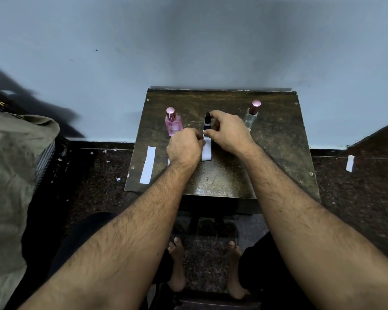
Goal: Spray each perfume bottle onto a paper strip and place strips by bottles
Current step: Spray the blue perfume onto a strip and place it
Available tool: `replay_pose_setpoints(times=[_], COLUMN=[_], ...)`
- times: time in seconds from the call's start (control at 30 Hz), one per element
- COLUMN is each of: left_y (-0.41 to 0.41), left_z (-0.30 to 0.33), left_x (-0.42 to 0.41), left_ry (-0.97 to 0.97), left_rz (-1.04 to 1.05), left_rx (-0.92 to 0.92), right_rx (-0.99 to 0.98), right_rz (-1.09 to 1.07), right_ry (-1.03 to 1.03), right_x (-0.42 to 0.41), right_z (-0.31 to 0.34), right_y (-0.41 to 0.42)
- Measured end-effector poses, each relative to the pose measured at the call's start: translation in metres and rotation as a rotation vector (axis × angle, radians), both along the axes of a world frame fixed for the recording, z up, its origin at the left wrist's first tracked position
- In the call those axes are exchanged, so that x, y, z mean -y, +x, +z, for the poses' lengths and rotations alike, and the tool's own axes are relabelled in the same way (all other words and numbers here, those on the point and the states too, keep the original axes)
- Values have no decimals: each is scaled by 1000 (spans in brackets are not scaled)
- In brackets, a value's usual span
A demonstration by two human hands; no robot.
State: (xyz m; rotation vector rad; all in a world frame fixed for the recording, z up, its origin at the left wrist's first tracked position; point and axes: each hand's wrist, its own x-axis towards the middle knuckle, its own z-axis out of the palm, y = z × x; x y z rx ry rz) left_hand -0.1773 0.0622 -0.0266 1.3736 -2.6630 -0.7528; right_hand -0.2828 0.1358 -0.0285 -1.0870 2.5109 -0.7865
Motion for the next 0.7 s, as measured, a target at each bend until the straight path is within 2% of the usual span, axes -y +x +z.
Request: replay_pose_setpoints(times=[0.3, 0.53, 0.7], left_y=[2, 8, 14], left_z=[-1, 0, 3], left_x=[-1, -4, -8], left_ry=[17, 104, 207], left_rz=[28, 97, 164], left_rx=[-9, -13, -15], right_rx=[22, 36, 200], right_rz=[-32, -54, -191], right_ry=[6, 37, 47], right_x=[-4, -10, -14], right_z=[0, 3, -3], right_y=[-1, 1, 10])
